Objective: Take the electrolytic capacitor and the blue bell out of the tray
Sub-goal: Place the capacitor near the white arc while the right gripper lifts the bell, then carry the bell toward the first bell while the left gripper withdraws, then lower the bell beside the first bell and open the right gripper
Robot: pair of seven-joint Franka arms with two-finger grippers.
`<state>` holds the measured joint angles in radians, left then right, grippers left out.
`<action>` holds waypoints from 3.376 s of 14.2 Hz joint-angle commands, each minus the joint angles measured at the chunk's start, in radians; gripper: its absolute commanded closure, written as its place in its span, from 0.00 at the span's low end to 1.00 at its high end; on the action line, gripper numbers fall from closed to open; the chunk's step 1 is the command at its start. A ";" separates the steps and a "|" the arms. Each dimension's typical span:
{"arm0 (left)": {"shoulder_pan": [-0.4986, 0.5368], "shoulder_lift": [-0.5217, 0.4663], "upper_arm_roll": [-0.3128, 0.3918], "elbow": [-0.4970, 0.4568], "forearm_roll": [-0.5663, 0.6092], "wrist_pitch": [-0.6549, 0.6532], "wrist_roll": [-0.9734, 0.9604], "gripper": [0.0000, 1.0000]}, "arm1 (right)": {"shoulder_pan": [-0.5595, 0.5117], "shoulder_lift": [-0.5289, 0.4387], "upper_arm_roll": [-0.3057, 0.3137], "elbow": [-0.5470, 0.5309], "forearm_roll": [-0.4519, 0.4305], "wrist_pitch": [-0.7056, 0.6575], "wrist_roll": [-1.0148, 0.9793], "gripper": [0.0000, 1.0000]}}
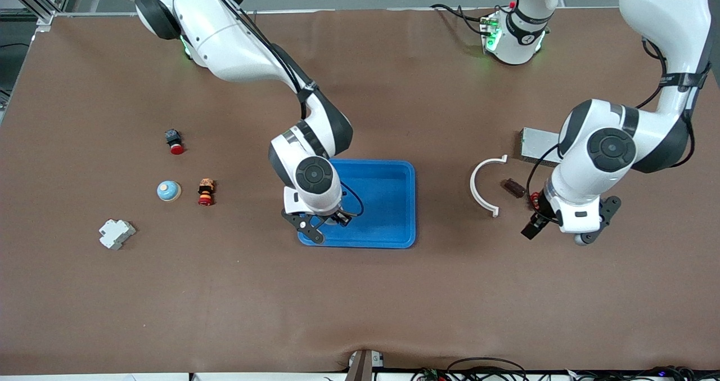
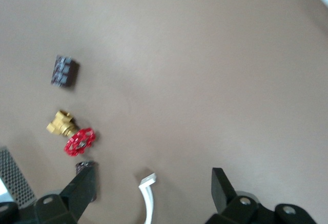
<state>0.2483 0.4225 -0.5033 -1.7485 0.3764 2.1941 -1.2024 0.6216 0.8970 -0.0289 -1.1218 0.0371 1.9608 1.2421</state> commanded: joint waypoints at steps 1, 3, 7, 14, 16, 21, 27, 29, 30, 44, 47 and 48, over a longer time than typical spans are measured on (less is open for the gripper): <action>0.000 0.050 -0.009 0.098 0.010 -0.031 0.090 0.00 | -0.069 -0.038 0.012 0.013 0.009 -0.060 -0.120 1.00; 0.009 0.038 -0.009 0.144 0.009 -0.033 0.196 0.00 | -0.120 -0.072 0.010 0.013 0.020 -0.112 -0.246 1.00; 0.000 0.044 -0.009 0.268 0.006 -0.143 0.337 0.00 | -0.314 -0.164 0.012 -0.010 0.059 -0.201 -0.637 1.00; 0.035 -0.031 -0.003 0.342 -0.057 -0.387 0.653 0.00 | -0.542 -0.193 0.007 -0.102 0.058 -0.178 -1.084 1.00; 0.049 -0.079 -0.008 0.331 -0.067 -0.483 0.724 0.00 | -0.572 -0.208 0.007 -0.165 0.058 -0.130 -1.144 1.00; 0.083 -0.154 -0.011 0.331 -0.112 -0.525 0.840 0.00 | -0.623 -0.273 0.006 -0.355 0.050 0.038 -1.279 1.00; 0.040 -0.299 0.112 0.255 -0.279 -0.596 1.064 0.00 | -0.678 -0.308 0.006 -0.538 0.049 0.229 -1.408 1.00; -0.122 -0.387 0.306 0.183 -0.359 -0.596 1.106 0.00 | -0.687 -0.317 0.004 -0.594 0.049 0.288 -1.425 1.00; -0.203 -0.422 0.395 0.155 -0.372 -0.596 1.113 0.00 | -0.692 -0.326 0.004 -0.631 0.049 0.327 -1.426 1.00; -0.251 -0.539 0.423 0.061 -0.379 -0.637 1.098 0.00 | -0.753 -0.308 0.006 -0.756 0.049 0.566 -1.524 1.00; -0.251 -0.542 0.416 0.061 -0.379 -0.658 1.092 0.00 | -0.755 -0.306 0.006 -0.757 0.050 0.572 -1.524 1.00; -0.248 -0.544 0.411 0.061 -0.379 -0.660 1.092 0.00 | -0.755 -0.305 0.006 -0.757 0.050 0.575 -1.524 1.00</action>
<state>-0.0001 -0.0908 -0.0866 -1.6682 0.0140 1.5501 -0.1042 -0.1146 0.6209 -0.0387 -1.8464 0.0831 2.5220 -0.2631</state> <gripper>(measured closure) 0.000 0.357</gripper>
